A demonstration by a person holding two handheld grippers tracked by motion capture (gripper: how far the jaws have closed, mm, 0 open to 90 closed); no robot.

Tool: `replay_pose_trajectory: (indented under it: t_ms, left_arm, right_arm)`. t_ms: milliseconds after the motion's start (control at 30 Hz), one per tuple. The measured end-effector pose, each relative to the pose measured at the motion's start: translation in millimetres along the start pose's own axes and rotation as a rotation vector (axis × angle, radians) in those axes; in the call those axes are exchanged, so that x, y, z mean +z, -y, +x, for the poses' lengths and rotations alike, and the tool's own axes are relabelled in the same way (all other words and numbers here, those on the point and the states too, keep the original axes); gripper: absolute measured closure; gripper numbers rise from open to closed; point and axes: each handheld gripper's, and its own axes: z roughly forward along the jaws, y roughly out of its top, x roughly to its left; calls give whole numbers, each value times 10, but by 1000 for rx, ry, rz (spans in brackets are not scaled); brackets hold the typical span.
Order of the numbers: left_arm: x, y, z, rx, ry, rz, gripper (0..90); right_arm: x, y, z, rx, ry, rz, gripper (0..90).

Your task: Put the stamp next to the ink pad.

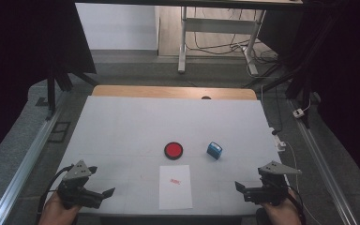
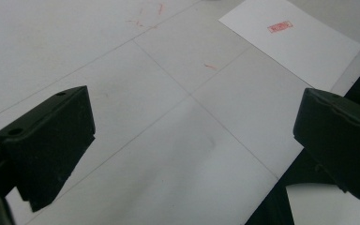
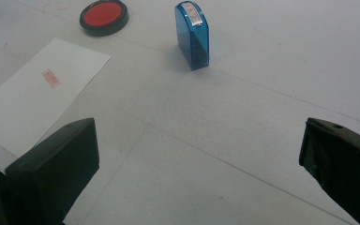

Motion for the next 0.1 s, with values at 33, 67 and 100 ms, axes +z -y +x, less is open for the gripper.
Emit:
replay_pose_trajectory:
  t_ms: [33,67,100]
  left_arm:
    - [1,0,4,-2,1,0,0]
    - [-1,-4,9,-5,3,-2,0]
    - [0,-7,11,-5,5,-3,0]
  right_arm:
    - [4,0,-5,2,-4,1,0]
    - [6,0,-6,5,-9,3,0]
    - [6,2,-8,0,-8,4,0]
